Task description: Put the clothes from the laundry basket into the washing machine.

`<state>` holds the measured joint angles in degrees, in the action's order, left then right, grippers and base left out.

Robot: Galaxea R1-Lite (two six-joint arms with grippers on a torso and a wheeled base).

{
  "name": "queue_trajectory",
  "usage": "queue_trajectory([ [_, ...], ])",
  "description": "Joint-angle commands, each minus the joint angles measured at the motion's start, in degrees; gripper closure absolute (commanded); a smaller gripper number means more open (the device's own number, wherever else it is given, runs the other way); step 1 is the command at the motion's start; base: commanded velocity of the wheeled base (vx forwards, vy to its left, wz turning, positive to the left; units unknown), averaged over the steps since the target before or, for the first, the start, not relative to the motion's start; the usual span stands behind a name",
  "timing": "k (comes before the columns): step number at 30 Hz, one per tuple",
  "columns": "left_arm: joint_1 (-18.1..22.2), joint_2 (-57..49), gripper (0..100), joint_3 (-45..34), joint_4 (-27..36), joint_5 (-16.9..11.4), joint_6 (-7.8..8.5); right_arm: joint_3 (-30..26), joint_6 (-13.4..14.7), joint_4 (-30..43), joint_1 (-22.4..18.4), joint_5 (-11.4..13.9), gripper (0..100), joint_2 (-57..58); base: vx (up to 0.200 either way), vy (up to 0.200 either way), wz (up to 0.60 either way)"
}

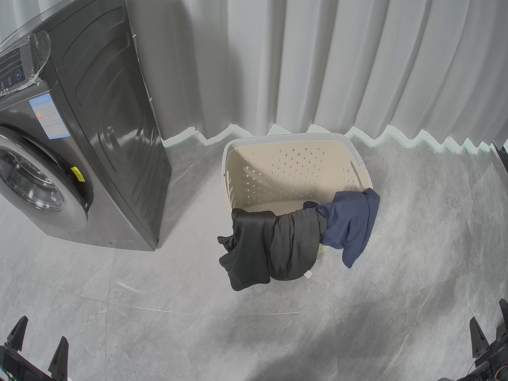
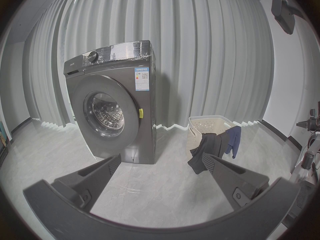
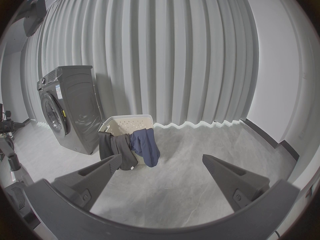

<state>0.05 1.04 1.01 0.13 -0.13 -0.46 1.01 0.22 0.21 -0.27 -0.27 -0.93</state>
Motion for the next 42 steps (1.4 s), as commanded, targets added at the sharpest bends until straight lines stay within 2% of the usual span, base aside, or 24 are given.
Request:
queue_trajectory([
  [1,0.04,-1.04,0,-0.84,0.04,0.05,-0.15,-0.92,0.04,0.06,0.00,0.00,0,0.75,0.000,0.000,0.00],
  [9,0.04,-1.04,0,-0.84,0.04,0.05,-0.33,-0.92,0.04,0.06,0.00,0.00,0,0.75,0.000,0.000,0.00],
  [18,0.04,-1.04,0,-0.84,0.04,0.05,-0.24,-0.92,-0.04,-0.03,0.00,0.00,0,0.75,0.000,-0.200,0.00],
  [33,0.04,-1.04,0,-0.84,0.04,-0.04,-0.24,-0.92,0.04,-0.03,0.09,0.00,0,0.75,0.000,0.000,0.00],
  [42,0.04,-1.04,0,-0.84,0.04,0.05,-0.24,-0.92,-0.04,-0.03,0.09,0.00,0,0.75,0.200,0.000,0.00],
])
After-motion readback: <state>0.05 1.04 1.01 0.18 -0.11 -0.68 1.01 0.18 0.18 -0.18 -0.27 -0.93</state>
